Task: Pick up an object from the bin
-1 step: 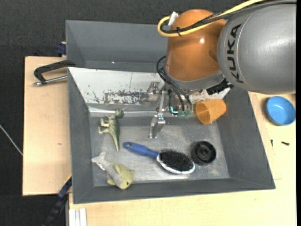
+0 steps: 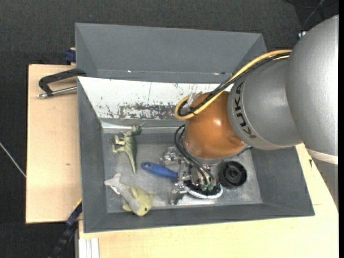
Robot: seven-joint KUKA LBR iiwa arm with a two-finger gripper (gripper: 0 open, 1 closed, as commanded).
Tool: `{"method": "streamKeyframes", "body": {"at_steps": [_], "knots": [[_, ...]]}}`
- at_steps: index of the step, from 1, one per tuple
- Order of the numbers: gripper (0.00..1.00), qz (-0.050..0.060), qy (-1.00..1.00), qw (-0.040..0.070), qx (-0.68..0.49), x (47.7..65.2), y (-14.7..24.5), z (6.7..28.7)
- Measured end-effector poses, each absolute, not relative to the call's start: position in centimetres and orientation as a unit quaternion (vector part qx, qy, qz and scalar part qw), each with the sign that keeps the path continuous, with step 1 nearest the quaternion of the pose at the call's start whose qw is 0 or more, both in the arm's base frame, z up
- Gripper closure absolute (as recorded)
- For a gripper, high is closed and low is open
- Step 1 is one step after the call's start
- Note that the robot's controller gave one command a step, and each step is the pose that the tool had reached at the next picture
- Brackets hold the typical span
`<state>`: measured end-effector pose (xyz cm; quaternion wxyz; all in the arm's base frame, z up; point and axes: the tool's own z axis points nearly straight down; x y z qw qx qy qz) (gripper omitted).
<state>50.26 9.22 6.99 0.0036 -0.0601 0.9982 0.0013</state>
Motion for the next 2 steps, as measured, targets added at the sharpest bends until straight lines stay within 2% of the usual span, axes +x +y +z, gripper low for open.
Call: {"method": "streamKeyframes", "body": {"at_steps": [1,2], "knots": [[1.0,0.002,0.998,0.008,-0.059,50.6,9.2,7.4],[1.0,0.001,0.997,0.007,-0.071,51.1,9.1,23.4]]}}
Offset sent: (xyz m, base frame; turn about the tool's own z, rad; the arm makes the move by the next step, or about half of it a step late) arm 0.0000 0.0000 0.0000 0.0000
